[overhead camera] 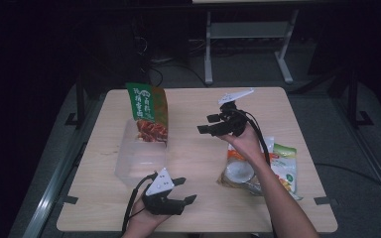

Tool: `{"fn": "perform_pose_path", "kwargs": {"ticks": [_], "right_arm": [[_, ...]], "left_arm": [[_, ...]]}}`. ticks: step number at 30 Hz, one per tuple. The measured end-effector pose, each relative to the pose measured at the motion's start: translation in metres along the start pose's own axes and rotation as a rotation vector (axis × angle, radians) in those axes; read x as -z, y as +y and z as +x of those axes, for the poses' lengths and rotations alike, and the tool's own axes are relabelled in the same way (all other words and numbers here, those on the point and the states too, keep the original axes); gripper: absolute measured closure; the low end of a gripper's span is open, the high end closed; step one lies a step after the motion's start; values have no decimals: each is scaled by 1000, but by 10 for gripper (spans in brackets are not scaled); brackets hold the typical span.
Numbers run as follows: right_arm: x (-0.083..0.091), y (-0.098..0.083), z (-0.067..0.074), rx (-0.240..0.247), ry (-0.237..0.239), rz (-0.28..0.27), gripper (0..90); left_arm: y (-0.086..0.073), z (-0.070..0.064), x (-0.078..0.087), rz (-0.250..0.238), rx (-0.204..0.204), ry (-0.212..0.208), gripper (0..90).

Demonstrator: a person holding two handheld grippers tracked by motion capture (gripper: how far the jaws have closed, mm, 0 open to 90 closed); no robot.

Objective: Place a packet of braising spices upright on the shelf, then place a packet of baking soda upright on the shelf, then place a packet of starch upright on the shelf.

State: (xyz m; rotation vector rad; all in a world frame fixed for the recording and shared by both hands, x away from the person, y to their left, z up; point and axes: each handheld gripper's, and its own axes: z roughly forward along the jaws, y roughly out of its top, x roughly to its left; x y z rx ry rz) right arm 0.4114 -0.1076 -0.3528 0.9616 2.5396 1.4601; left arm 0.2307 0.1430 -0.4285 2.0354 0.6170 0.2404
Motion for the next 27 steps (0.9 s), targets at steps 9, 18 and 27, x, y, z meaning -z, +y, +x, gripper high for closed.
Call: {"fn": "perform_pose_path", "kwargs": {"ticks": [9, 18, 27], "right_arm": [[20, -23, -2, -5, -33, 55, 323], [49, -46, -7, -39, -59, 38, 316], [64, -65, -10, -73, -71, 57, 302]], "left_arm": [[0, -1, -4, 2, -6, -5, 330], [0, 0, -4, 8, -5, -11, 330], [1, 0, -6, 13, -4, -19, 321]]}}
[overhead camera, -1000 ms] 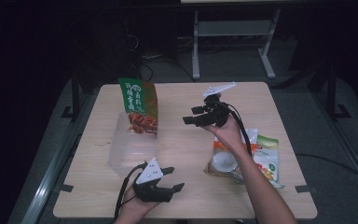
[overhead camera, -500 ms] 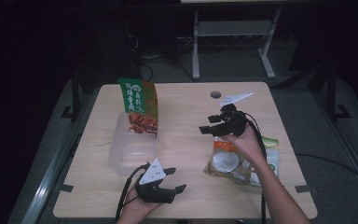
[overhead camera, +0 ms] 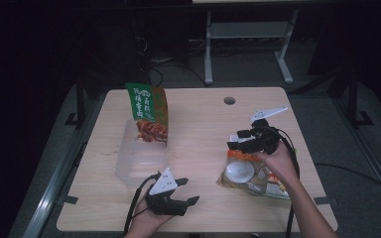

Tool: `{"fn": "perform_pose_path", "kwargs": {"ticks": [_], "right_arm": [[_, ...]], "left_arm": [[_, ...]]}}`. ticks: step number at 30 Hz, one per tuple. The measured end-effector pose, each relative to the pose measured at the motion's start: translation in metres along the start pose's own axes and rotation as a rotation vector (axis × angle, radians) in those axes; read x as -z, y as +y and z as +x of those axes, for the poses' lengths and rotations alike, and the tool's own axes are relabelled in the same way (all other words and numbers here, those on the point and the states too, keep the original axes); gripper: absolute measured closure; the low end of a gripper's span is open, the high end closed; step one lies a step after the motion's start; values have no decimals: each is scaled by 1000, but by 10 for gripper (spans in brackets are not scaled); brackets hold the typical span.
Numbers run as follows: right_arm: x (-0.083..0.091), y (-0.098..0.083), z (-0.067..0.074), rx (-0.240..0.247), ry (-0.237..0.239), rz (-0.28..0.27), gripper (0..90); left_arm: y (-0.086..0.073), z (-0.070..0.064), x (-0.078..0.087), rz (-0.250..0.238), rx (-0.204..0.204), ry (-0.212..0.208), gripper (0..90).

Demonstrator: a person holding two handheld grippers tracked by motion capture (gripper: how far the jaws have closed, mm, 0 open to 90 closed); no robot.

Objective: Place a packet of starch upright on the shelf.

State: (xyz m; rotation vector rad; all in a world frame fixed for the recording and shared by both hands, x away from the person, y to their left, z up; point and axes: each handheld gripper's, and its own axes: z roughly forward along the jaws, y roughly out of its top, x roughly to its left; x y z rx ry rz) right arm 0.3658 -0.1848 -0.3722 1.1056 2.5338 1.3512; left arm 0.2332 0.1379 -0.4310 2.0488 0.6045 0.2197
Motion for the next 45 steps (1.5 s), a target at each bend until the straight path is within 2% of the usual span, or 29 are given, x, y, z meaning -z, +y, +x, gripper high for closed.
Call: {"fn": "perform_pose_path", "kwargs": {"ticks": [10, 15, 23, 29, 37, 45], "right_arm": [[10, -22, -10, -36, -26, 8, 276], [17, -31, -14, -78, -30, 21, 263], [29, -50, -21, -109, -87, 44, 264], [36, -65, -28, -158, -125, 72, 264], [50, -82, -41, -187, -166, 68, 264], [50, -93, -50, -246, -169, 76, 274]], "left_arm": [[0, 1, -2, -9, 9, 0, 314], [0, 0, -5, -10, 14, -7, 304], [0, -2, -11, -7, 15, -15, 300], [1, -5, -15, 0, 13, -17, 296], [2, -7, -19, 5, 10, -13, 291], [7, -6, -24, 12, 2, -14, 283]]}}
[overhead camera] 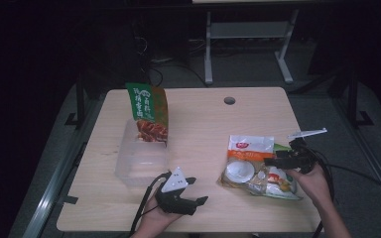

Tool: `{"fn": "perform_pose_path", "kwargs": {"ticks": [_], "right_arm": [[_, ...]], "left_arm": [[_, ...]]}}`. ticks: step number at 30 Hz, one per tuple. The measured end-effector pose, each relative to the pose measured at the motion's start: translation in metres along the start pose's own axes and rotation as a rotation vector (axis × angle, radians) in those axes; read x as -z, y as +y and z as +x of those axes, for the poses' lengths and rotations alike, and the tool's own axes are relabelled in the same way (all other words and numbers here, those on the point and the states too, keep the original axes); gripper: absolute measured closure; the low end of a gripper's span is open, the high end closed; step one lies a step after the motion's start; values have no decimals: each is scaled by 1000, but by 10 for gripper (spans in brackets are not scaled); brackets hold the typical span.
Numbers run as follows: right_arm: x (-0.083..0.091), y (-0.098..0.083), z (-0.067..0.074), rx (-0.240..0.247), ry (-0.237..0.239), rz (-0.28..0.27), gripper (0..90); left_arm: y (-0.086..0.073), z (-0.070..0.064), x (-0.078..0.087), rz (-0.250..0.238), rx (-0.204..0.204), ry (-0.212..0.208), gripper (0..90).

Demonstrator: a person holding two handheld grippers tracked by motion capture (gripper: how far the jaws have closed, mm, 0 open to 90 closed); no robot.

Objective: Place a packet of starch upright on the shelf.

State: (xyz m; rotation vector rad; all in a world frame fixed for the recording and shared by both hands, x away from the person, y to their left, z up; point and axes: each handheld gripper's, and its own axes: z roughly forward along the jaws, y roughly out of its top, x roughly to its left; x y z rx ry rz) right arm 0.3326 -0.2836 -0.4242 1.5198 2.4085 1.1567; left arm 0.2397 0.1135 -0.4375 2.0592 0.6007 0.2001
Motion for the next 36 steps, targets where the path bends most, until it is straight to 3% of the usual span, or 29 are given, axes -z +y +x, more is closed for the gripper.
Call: {"fn": "perform_pose_path", "kwargs": {"ticks": [5, 10, 13, 19, 23, 31, 36], "right_arm": [[-11, 2, -4, -43, 7, 36, 322], [-22, 7, -6, -80, 55, 52, 430], [-25, 9, -7, -101, 77, 56, 544], [-24, 9, -7, -96, 117, 57, 757], [-22, 9, -3, -66, 145, 50, 894], [-9, 10, 13, 37, 132, -11, 899], [1, 11, 26, 119, 140, -64, 900]], "left_arm": [[1, 3, -1, -1, 4, 4, 274], [4, 5, -2, -2, 24, -5, 274], [6, 4, -7, -5, 27, -12, 271], [8, 2, -17, 6, 33, -34, 269], [14, 4, -22, 10, 36, -46, 268], [22, 6, -39, 16, 57, -68, 265], [27, 11, -50, 16, 94, -81, 265]]}}
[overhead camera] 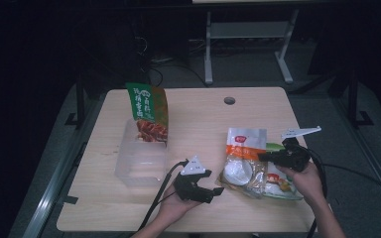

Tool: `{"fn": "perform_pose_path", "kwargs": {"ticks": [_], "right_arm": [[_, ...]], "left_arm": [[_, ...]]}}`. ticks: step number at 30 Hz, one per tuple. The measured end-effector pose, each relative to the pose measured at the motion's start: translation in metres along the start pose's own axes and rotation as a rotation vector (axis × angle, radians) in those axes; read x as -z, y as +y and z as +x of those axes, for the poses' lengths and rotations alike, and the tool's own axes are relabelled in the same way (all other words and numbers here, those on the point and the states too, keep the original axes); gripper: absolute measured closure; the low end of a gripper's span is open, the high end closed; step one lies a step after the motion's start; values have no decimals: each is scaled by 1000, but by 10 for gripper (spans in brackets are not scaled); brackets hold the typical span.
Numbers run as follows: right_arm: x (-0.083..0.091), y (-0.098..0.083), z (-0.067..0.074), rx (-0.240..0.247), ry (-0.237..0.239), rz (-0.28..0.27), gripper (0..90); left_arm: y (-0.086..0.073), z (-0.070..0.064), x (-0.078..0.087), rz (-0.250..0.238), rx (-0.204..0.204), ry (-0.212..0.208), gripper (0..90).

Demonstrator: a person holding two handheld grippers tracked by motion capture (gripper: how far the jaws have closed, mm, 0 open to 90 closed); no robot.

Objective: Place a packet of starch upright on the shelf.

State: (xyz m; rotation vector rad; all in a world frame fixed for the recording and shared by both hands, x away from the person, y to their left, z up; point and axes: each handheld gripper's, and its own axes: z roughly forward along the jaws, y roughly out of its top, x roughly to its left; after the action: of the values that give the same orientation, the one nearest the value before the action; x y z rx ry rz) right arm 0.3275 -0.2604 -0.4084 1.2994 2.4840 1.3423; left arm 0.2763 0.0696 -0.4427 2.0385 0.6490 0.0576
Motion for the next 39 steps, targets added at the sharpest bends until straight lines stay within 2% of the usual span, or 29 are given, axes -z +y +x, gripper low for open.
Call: {"fn": "perform_pose_path", "kwargs": {"ticks": [6, 7, 11, 14, 17, 19, 20, 22, 23, 25, 26, 27, 30, 33, 35, 39], "right_arm": [[7, 4, 18, 132, 10, -40, 899], [8, 5, 21, 153, 10, -43, 899], [11, 5, 27, 208, 25, -58, 899], [12, 4, 28, 223, 42, -64, 899], [13, 4, 30, 240, 59, -75, 899], [13, 4, 32, 256, 69, -79, 899], [14, 4, 33, 267, 72, -82, 899], [14, 3, 35, 270, 82, -86, 899], [15, 3, 35, 280, 87, -90, 899], [15, 3, 36, 282, 92, -91, 899], [14, 3, 37, 284, 87, -90, 899], [14, 2, 37, 286, 82, -92, 899], [13, 0, 37, 280, 87, -98, 899], [12, -1, 38, 273, 91, -100, 899], [11, -2, 39, 277, 92, -104, 899], [7, -1, 41, 279, 93, -105, 898]], "left_arm": [[7, 12, -12, -6, 45, -17, 265], [8, 14, -14, -12, 63, -20, 265], [10, 24, -24, 18, 108, -27, 269], [11, 27, -30, 20, 130, -42, 296], [14, 32, -37, 11, 145, -74, 327], [17, 35, -40, 8, 171, -104, 345], [17, 37, -41, 12, 171, -113, 365], [19, 42, -46, 18, 209, -161, 377], [19, 44, -47, 18, 214, -173, 394], [20, 45, -48, 2, 231, -207, 447], [20, 45, -48, -6, 242, -220, 507], [20, 45, -48, -13, 229, -229, 553], [20, 45, -46, -26, 232, -218, 662], [18, 48, -41, -48, 266, -231, 779], [18, 49, -38, -59, 269, -222, 852], [17, 43, -33, -56, 238, -188, 871]]}}
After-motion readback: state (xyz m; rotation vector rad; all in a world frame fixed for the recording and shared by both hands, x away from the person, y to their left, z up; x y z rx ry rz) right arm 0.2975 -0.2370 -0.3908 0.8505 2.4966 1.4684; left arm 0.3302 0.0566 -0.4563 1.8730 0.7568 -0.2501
